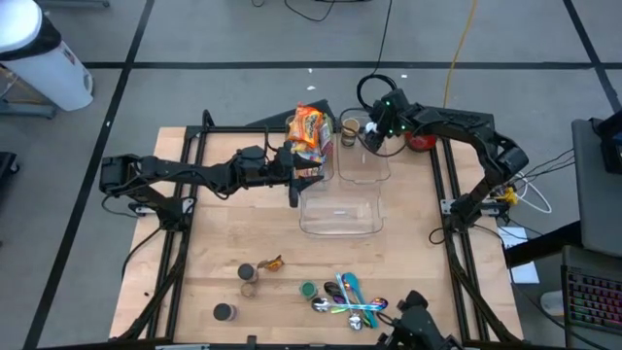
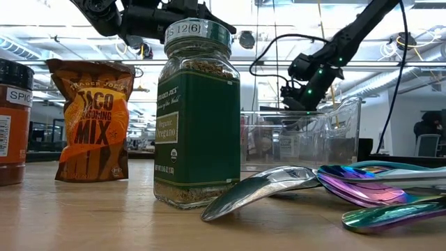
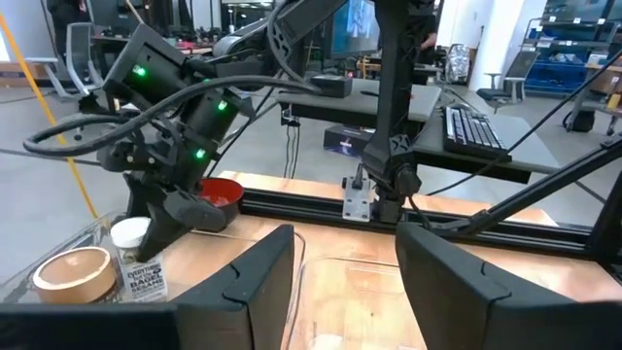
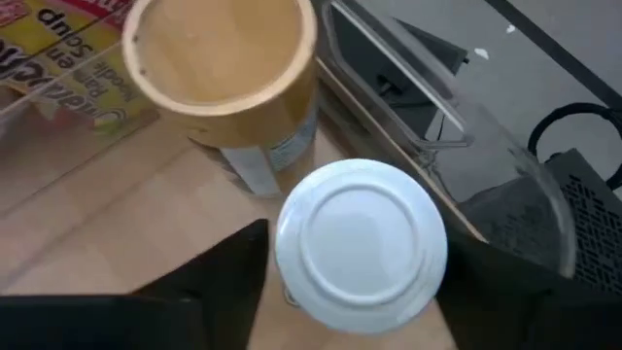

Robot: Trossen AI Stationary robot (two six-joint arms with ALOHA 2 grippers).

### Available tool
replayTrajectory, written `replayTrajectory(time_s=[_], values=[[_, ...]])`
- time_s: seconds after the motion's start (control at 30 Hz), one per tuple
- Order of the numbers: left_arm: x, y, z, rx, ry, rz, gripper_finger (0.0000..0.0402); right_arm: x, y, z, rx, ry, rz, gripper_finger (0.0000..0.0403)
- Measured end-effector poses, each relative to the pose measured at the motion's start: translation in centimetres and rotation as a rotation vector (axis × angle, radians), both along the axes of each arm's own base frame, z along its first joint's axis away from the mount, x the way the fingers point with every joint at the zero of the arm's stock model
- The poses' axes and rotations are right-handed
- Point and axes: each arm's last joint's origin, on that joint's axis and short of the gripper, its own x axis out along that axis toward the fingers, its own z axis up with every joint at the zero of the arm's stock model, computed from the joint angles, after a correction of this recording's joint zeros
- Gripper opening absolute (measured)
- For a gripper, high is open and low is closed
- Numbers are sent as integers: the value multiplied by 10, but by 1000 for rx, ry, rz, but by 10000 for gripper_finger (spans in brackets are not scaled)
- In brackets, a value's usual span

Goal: Pick & Place Food Item
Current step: Put the white seasoning bottle into the right transparent bin, then put the orange seasoning bag into the right transparent bin

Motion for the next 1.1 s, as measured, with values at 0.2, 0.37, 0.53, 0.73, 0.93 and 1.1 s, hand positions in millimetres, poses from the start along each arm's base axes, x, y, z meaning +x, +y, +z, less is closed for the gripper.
replayTrajectory(time_s=[0.2,0.37,0.53,0.73,0.93,1.1], values=[[0,0,0,1,2,0,208,-1,6,12,-31,-12,12,323],[0,0,0,3,2,0,220,-6,22,42,-106,-57,43,329],[0,0,0,3,3,0,224,-13,57,86,-171,-154,71,319],[0,0,-1,2,5,0,215,-22,120,127,-153,-296,201,317],[0,0,-1,0,5,0,202,-28,185,115,-5,-420,480,317],[1,-3,-1,-47,1,-7,191,-45,224,82,30,-558,597,317]])
